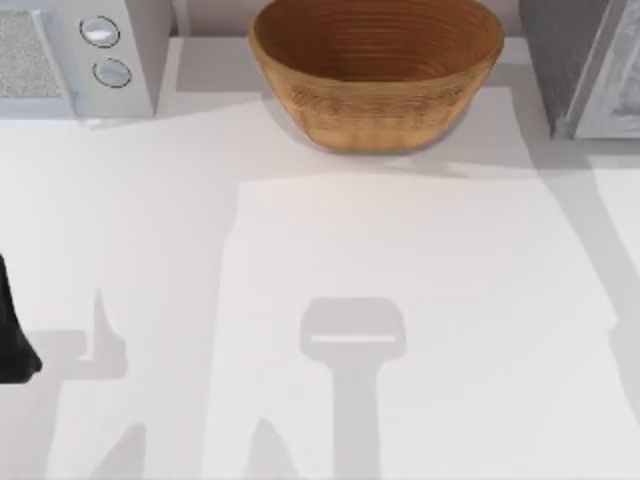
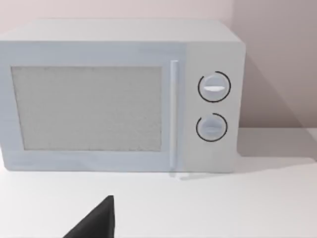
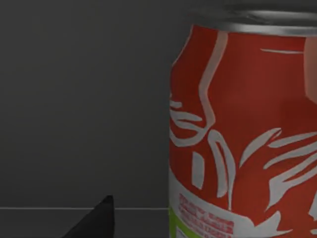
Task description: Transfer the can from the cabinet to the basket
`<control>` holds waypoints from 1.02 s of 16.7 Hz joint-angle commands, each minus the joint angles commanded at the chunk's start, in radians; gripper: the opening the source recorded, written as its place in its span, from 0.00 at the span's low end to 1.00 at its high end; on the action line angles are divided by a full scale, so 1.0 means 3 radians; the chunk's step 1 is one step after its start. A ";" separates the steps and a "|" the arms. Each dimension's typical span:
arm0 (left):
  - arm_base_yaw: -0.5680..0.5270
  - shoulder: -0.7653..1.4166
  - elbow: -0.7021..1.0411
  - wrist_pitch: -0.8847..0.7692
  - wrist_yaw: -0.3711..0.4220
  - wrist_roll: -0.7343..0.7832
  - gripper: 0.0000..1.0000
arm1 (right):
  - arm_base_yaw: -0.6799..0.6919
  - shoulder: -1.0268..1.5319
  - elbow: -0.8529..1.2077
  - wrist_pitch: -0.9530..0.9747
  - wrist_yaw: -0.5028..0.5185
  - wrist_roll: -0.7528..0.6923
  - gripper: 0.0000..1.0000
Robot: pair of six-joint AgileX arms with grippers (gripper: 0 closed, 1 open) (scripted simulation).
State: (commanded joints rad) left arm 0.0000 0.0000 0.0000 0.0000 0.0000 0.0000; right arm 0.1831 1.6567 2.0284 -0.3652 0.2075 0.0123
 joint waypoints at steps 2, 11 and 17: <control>0.0000 0.0000 0.0000 0.0000 0.0000 0.0000 1.00 | -0.0026 0.0202 0.0238 -0.0036 -0.0023 -0.0001 1.00; 0.0000 0.0000 0.0000 0.0000 0.0000 0.0000 1.00 | -0.0080 0.0572 0.0672 -0.0099 -0.0071 -0.0001 1.00; 0.0000 0.0000 0.0000 0.0000 0.0000 0.0000 1.00 | -0.0080 0.0572 0.0672 -0.0099 -0.0071 -0.0001 0.55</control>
State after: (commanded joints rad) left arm 0.0000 0.0000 0.0000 0.0000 0.0000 0.0000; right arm 0.1591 1.8284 2.2301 -0.3949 0.1863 0.0119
